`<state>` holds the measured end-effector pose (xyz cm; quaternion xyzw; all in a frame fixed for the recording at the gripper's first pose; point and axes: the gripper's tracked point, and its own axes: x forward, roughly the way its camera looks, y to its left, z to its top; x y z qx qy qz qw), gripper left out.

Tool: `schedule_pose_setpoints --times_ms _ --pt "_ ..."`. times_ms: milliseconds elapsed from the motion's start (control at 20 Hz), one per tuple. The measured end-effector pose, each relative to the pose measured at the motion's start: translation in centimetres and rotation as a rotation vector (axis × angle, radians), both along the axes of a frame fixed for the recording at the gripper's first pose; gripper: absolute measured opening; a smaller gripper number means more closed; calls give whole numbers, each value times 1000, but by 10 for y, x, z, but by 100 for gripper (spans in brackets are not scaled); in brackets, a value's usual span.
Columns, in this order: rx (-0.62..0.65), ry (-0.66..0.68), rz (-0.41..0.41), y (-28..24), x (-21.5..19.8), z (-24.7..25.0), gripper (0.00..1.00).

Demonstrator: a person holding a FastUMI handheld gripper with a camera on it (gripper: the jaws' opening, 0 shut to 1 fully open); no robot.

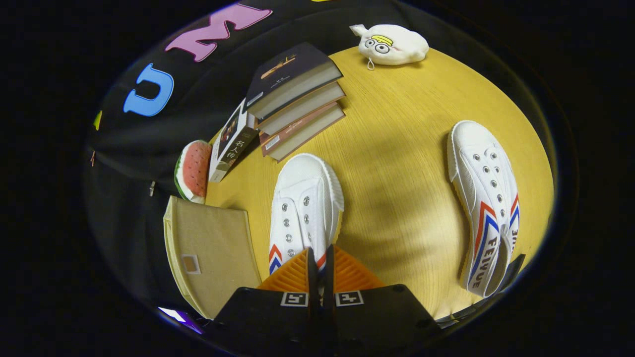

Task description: Open the storage box then place both shoes into the box .Put the left shoe in first, then the right shoe, with the right side of both shoes facing outward in a uniform manner.

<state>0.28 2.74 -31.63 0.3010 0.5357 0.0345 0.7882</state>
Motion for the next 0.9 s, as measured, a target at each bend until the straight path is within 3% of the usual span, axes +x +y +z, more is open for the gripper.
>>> schedule_pose_setpoints --times_ms 250,450,750,900 --pt "-64 -61 14 12 -10 59 5" --pt "-35 -120 55 41 -21 113 5" --pt "139 -184 -48 117 -18 181 5" --pt "147 -200 -31 159 -15 189 5"
